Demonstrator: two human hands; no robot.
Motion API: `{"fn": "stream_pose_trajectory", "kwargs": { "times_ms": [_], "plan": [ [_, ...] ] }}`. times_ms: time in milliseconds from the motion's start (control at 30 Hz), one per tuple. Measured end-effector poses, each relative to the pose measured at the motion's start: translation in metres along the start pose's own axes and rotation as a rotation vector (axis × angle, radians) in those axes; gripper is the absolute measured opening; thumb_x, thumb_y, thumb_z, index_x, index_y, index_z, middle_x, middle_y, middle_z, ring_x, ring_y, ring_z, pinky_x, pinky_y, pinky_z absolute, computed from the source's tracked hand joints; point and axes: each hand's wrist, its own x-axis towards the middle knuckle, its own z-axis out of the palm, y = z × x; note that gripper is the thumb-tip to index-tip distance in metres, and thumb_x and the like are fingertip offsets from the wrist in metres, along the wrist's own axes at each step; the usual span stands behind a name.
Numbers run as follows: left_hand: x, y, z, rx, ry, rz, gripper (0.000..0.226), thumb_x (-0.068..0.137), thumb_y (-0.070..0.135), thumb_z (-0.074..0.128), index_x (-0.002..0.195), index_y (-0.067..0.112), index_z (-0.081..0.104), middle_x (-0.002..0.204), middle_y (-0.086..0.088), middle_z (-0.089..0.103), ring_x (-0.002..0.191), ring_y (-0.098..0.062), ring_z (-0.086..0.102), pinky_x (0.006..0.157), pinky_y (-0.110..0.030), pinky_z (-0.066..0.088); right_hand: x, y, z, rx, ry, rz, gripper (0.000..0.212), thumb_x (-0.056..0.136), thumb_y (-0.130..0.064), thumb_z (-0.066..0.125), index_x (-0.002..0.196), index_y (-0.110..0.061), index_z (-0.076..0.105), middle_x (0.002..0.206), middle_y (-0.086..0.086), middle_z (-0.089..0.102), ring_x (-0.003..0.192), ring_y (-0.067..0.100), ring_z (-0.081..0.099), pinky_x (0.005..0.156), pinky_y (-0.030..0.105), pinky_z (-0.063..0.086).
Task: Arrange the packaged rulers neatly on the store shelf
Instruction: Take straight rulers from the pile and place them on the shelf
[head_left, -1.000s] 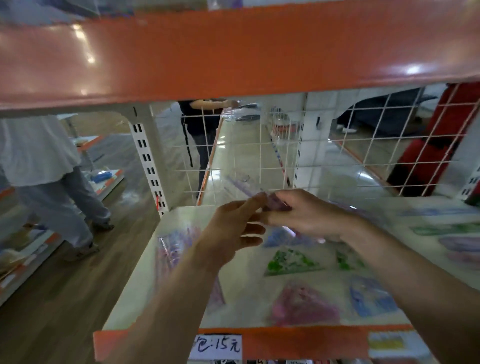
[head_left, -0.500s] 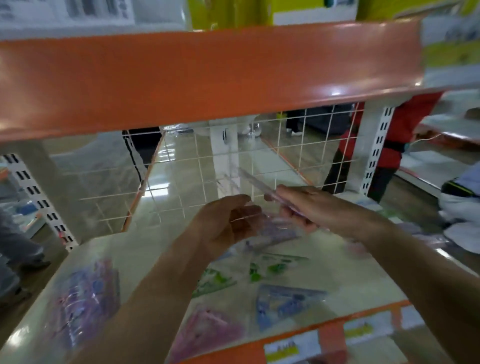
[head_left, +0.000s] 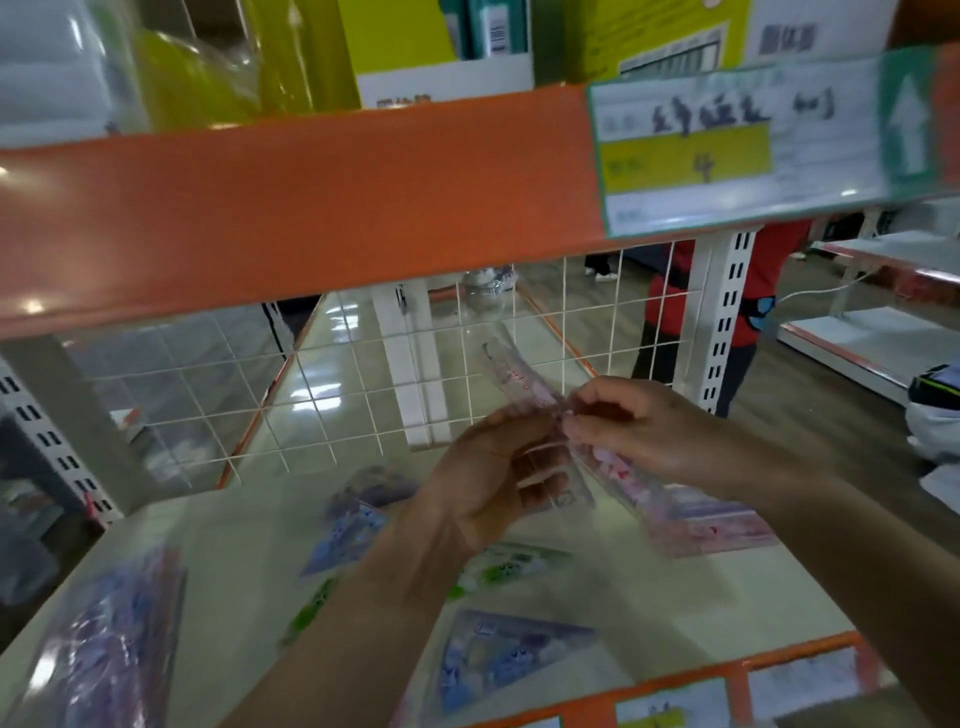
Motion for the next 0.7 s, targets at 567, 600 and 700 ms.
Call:
{"fn": "stream_pose_trajectory", "kwargs": {
  "times_ms": [567, 600, 700],
  "plan": [
    [-0.005, -0.004, 0.000, 0.084, 0.132, 0.019, 0.013, 0.091, 0.014, 0.057, 0.084, 0.012, 0.068, 0.080, -0.004, 0.069, 0.063, -0.014, 0.059, 0.064, -0.029, 0.048, 0.002, -0.004, -0.005, 0.114, 0.081, 0.053, 0.007, 0.088, -0.016, 0.065, 0.085, -0.020, 0.070, 0.071, -0.009, 0.068, 0.067, 0.001, 0.062, 0.054, 0.017, 0.045],
    [-0.003, -0.005, 0.003, 0.090, 0.134, 0.011, 0.013, 0.091, 0.014, 0.058, 0.084, 0.011, 0.068, 0.080, -0.004, 0.069, 0.063, -0.015, 0.060, 0.062, -0.028, 0.048, 0.000, -0.003, -0.006, 0.114, 0.096, 0.059, 0.007, 0.088, -0.016, 0.064, 0.085, -0.019, 0.070, 0.073, -0.009, 0.067, 0.068, 0.002, 0.062, 0.054, 0.016, 0.045],
    [0.002, -0.007, 0.015, 0.113, 0.163, -0.019, 0.010, 0.090, 0.015, 0.060, 0.085, 0.011, 0.068, 0.080, -0.004, 0.070, 0.064, -0.014, 0.060, 0.063, -0.029, 0.049, -0.005, 0.003, -0.012, 0.082, 0.140, 0.079, 0.006, 0.088, -0.019, 0.064, 0.085, -0.020, 0.069, 0.075, -0.005, 0.067, 0.068, 0.003, 0.061, 0.053, 0.016, 0.044]
  ]
}}
